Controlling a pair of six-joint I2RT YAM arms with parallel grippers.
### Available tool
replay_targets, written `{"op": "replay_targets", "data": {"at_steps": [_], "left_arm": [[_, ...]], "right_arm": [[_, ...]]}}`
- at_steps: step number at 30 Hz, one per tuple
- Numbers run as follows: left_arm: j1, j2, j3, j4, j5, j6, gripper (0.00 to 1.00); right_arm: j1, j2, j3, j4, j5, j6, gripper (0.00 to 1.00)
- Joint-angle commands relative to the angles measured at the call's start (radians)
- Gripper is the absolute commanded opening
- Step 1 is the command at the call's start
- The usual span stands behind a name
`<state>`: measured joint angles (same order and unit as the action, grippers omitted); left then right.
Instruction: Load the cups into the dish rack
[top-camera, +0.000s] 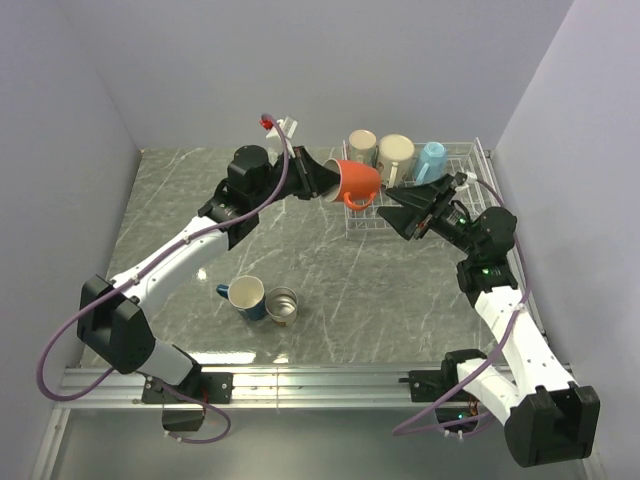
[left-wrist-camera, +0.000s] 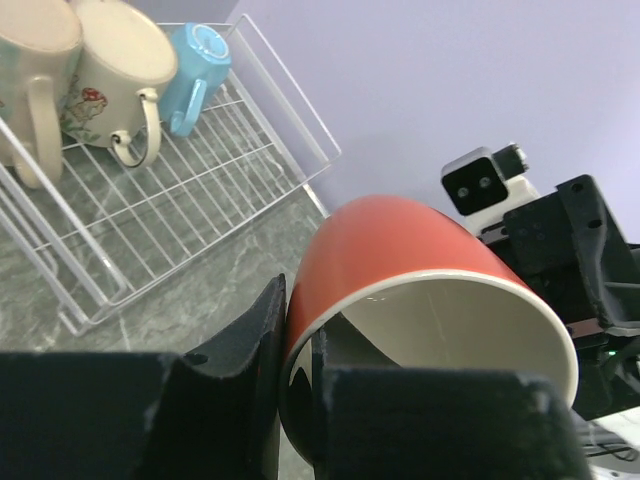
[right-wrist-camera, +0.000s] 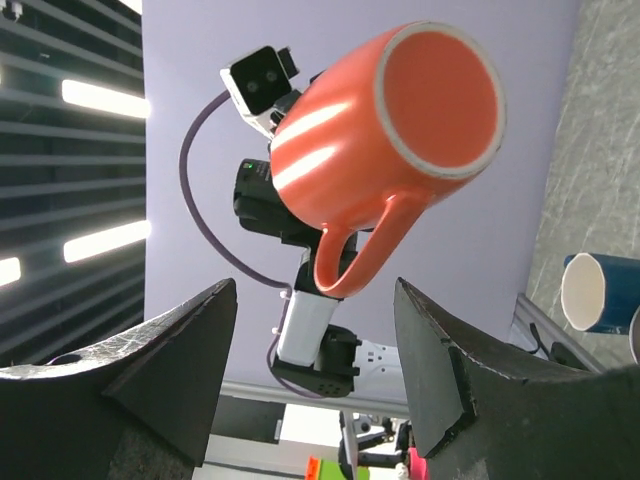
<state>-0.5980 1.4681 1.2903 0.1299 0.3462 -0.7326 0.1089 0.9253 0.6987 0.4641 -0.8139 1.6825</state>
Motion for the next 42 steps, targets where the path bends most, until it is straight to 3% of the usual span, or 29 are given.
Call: {"op": "replay_targets", "data": {"at_steps": [1, 8, 20, 28, 32, 33, 34, 38, 40, 42], "left_arm": [[0.0, -0.015, 0.027, 0.186, 0.039, -0.073, 0.0], [-0.002, 0.012, 0.043, 0.218, 0.057, -0.105, 0.0], [-0.036, 0.054, 0.06, 0.244, 0.057, -0.131, 0.01], [-0.04, 0.07, 0.07, 0.241, 0.089, -0.136, 0.0], [-0.04, 0.066, 0.063, 0.231, 0.117, -0.134, 0.01], [-0.042, 0.066, 0.063, 0.217, 0.125, -0.13, 0.01], [-0.04, 0.066, 0.081, 0.156, 0.128, -0.123, 0.02], [-0.034, 0.077, 0.147, -0.016, 0.139, -0.059, 0.3], [-0.033, 0.049, 0.136, -0.05, 0.102, -0.036, 0.33], [-0.033, 0.014, 0.095, -0.07, 0.065, -0.008, 0.45]], "right_arm": [[0.009, 0.023, 0.045, 0.039, -0.021, -0.021, 0.71], [0.031, 0.089, 0.074, 0.07, -0.015, -0.014, 0.69], [0.107, 0.195, 0.14, 0.192, -0.005, 0.036, 0.5], [0.115, 0.234, 0.114, 0.347, 0.016, 0.127, 0.24], [0.117, 0.263, 0.134, 0.41, 0.018, 0.157, 0.0], [0.114, 0.264, 0.148, 0.406, 0.016, 0.148, 0.0], [0.109, 0.262, 0.154, 0.401, 0.016, 0.14, 0.0], [0.071, 0.231, 0.209, 0.279, -0.007, 0.065, 0.0], [0.04, 0.216, 0.226, 0.237, -0.03, 0.013, 0.0], [-0.004, 0.201, 0.245, 0.208, -0.051, -0.009, 0.0]]}}
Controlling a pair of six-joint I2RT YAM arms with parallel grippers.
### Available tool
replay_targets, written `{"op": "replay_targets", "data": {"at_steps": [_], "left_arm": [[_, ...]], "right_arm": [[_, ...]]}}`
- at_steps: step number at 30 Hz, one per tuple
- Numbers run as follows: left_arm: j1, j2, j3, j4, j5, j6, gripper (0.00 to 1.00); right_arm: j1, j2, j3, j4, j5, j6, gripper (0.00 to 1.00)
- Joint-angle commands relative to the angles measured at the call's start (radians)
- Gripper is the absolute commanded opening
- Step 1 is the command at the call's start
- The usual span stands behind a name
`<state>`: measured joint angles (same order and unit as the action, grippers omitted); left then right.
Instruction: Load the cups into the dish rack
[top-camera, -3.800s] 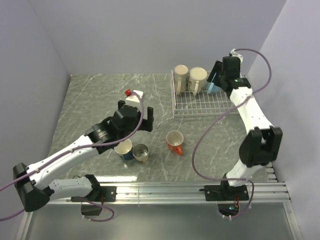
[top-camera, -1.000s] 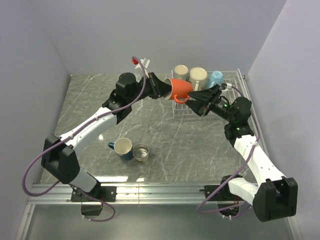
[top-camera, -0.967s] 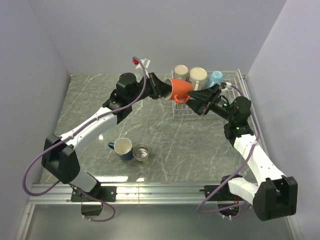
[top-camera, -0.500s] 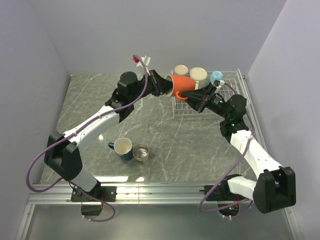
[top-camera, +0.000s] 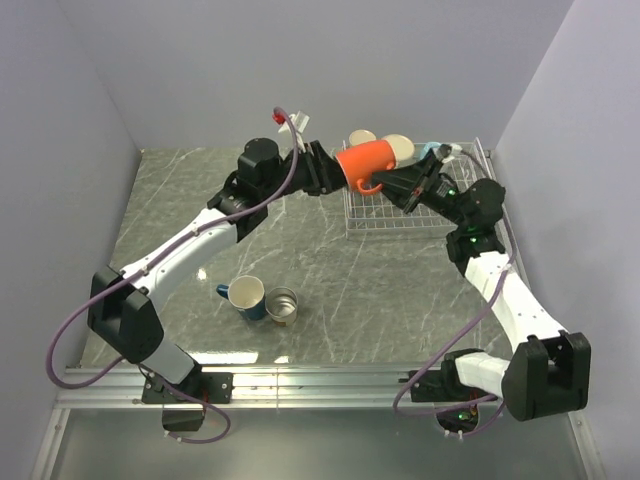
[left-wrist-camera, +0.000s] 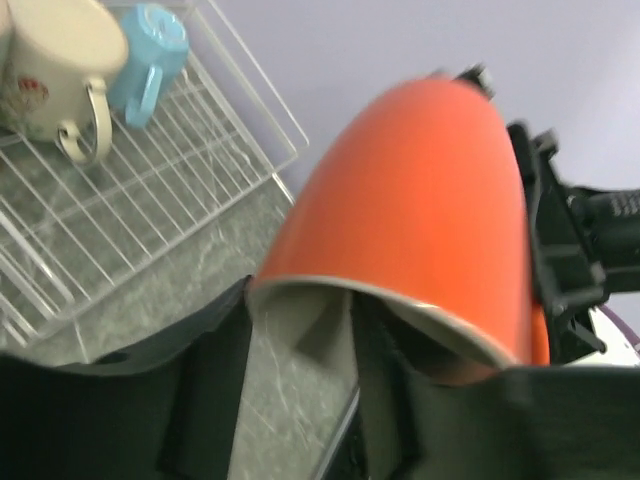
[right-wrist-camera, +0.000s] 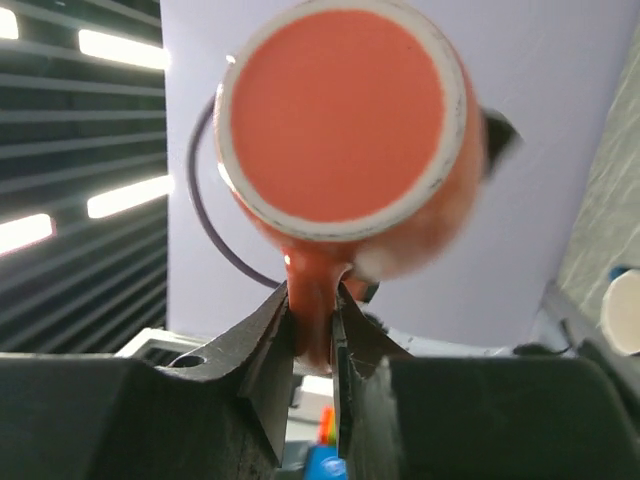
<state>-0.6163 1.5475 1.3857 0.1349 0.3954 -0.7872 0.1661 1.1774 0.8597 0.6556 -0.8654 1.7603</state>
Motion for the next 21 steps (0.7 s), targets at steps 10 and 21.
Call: {"op": "replay_targets", "data": {"at_steps": [10, 21], "left_arm": [[0.013, -0.211, -0.125, -0.127, -0.081, 0.098, 0.73], [0.03, -0.279, -0.203, -0.201, -0.145, 0.16, 0.68]], "right_arm": [[-0.163, -0.065, 0.167, -0.191, -0.023, -0.235, 0.0], [-0.315, 0.062, 0.502, -0.79, 0.116, -0.761, 0.0]]}}
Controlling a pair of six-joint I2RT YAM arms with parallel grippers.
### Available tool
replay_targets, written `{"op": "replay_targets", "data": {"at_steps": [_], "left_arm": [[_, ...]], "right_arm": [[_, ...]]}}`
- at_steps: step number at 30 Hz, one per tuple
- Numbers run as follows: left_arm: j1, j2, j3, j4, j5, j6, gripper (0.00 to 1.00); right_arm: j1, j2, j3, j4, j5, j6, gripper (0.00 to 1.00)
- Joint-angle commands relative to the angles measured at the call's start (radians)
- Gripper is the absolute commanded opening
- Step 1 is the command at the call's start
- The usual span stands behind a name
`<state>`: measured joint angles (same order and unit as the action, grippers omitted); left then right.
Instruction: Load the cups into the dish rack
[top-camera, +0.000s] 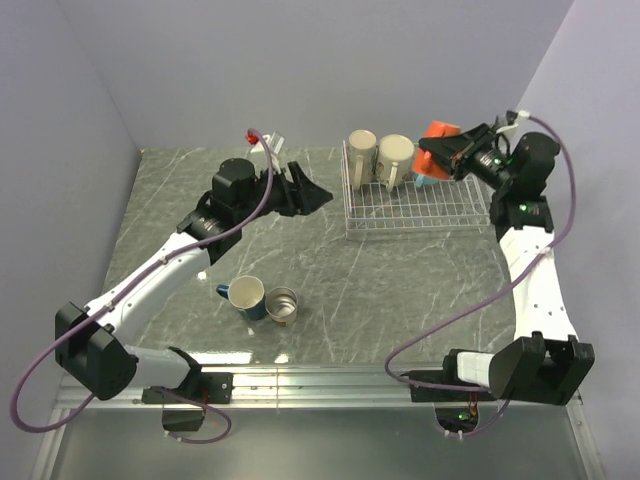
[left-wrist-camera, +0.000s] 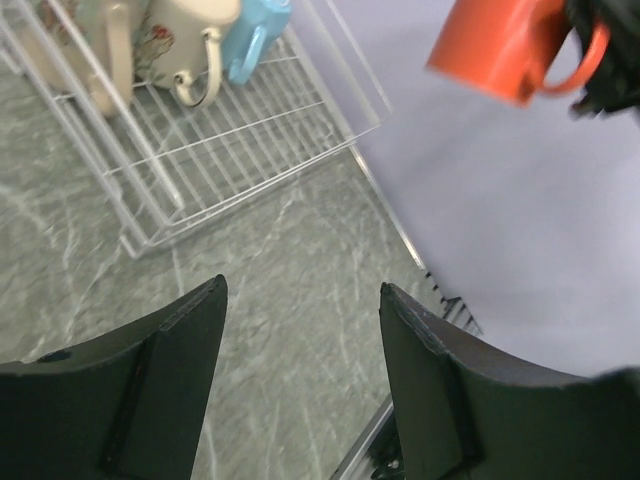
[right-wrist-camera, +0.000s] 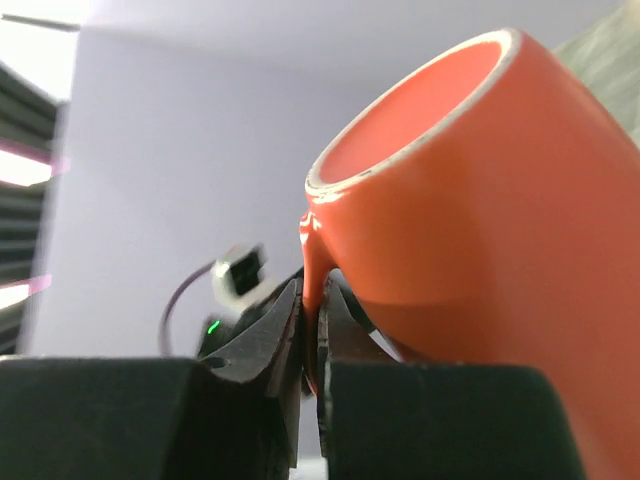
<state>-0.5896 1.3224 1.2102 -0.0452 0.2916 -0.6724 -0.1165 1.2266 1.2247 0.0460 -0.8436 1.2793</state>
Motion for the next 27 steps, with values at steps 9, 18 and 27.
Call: {"op": "replay_targets", "data": {"at_steps": [9, 18, 27], "left_arm": [[0.002, -0.236, -0.221, 0.018, -0.137, 0.106, 0.65], [0.004, -0.373, -0.32, -0.062, -0.227, 0.171, 0.64], [0.002, -0.417, -0.391, -0.094, -0.264, 0.201, 0.64]], "right_arm": [[-0.083, 0.093, 0.049, -0.016, 0.261, -0.488, 0.0], [-0.106, 0.282, -0.113, 0.248, 0.3, -0.563, 0.0], [-0.091, 0.464, -0.186, 0.501, 0.399, -0.575, 0.0]]}}
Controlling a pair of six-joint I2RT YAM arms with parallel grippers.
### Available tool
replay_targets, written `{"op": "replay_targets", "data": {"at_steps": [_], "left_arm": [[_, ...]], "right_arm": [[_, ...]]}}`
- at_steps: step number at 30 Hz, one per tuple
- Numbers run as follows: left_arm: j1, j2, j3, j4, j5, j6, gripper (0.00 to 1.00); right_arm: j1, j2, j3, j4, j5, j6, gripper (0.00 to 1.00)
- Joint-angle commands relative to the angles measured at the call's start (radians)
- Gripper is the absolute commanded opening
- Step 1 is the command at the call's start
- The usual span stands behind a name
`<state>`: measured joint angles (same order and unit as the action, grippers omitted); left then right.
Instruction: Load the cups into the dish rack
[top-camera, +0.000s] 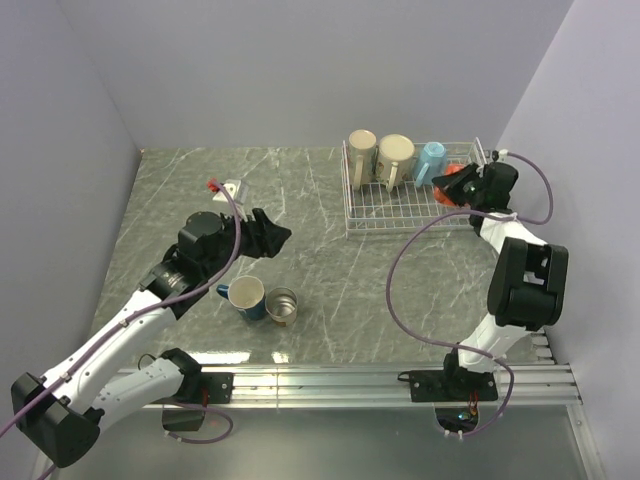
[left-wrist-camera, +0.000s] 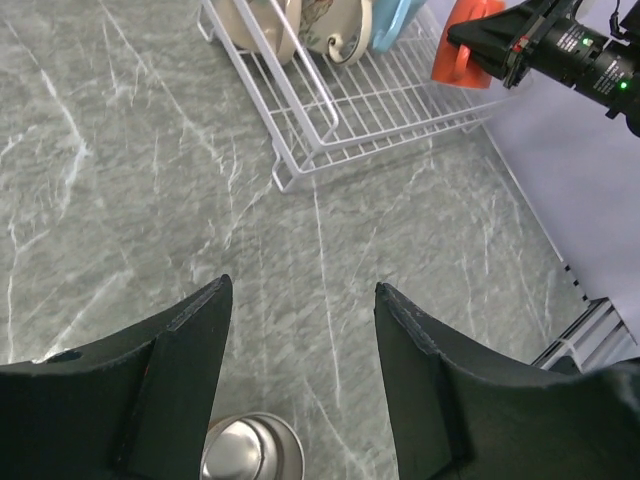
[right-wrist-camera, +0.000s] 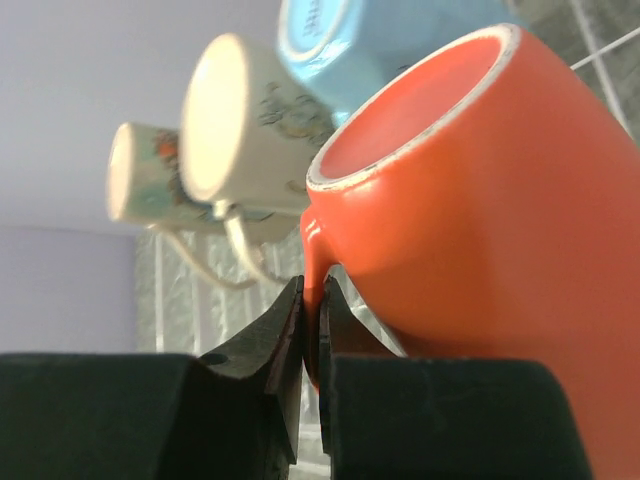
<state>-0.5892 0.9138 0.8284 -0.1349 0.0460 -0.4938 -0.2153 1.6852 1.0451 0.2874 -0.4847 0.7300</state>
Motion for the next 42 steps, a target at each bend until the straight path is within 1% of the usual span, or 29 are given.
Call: {"op": "replay_targets", "data": {"at_steps": [1, 7, 9, 12, 15, 16, 17, 18, 20, 21, 23, 26, 30, 32, 37, 39, 40, 42], "left_arm": [[0.003, -0.006, -0.015, -0.005, -0.017, 0.02, 0.64], [0.003, 0.007, -0.023, -0.012, -0.008, 0.003, 0.63], [0.002, 0.014, -0.023, -0.002, -0.011, 0.014, 0.64], [0.003, 0.043, -0.008, -0.003, -0.011, 0.032, 0.63], [0.003, 0.063, 0.001, 0.011, -0.008, 0.031, 0.63], [0.002, 0.069, 0.0, 0.023, -0.008, 0.026, 0.63], [0.003, 0.076, -0.002, 0.029, -0.003, 0.023, 0.63], [0.002, 0.082, -0.002, 0.034, -0.001, 0.015, 0.63], [0.002, 0.092, 0.003, 0.035, -0.006, 0.008, 0.63], [0.003, 0.097, 0.008, 0.037, -0.005, 0.006, 0.62], [0.002, 0.102, 0.012, 0.04, -0.008, 0.004, 0.62], [0.0, 0.108, 0.021, 0.043, -0.018, 0.006, 0.63], [0.0, 0.108, 0.034, 0.044, -0.037, 0.015, 0.63], [0.002, 0.105, 0.04, 0.044, -0.043, 0.02, 0.63], [0.0, 0.109, 0.067, 0.009, -0.043, 0.053, 0.63], [0.002, 0.122, 0.086, -0.029, -0.043, 0.073, 0.64], [0.0, 0.129, 0.115, -0.093, -0.075, 0.075, 0.64], [0.002, 0.172, 0.153, -0.187, -0.048, 0.095, 0.64]], "right_arm": [[0.007, 0.017, -0.028, 0.319, 0.038, -0.005, 0.0], [0.008, 0.065, -0.155, 0.579, 0.057, 0.112, 0.0], [0.007, 0.065, -0.198, 0.62, 0.061, 0.132, 0.0], [0.005, 0.061, -0.22, 0.602, 0.034, 0.143, 0.0], [0.007, 0.056, -0.223, 0.513, 0.02, 0.151, 0.0], [0.007, 0.051, -0.227, 0.48, 0.021, 0.149, 0.04], [0.007, 0.045, -0.23, 0.461, 0.023, 0.149, 0.13], [0.007, 0.039, -0.238, 0.431, 0.026, 0.146, 0.34], [0.007, 0.03, -0.243, 0.391, 0.031, 0.146, 0.51], [0.004, 0.027, -0.246, 0.372, 0.028, 0.152, 0.67], [0.004, 0.021, -0.253, 0.342, 0.006, 0.155, 0.71], [0.004, -0.019, -0.275, 0.262, 0.02, 0.134, 0.71], [0.004, -0.096, -0.277, 0.078, 0.066, 0.073, 0.71], [0.004, -0.122, -0.278, 0.035, 0.08, 0.059, 0.71], [0.004, -0.223, -0.264, -0.088, 0.046, 0.017, 0.7], [0.004, -0.281, -0.24, -0.126, 0.029, -0.001, 0.7], [0.004, -0.301, -0.228, -0.176, 0.028, -0.009, 0.7], [0.004, -0.364, -0.188, -0.243, 0.018, -0.023, 0.7]]}}
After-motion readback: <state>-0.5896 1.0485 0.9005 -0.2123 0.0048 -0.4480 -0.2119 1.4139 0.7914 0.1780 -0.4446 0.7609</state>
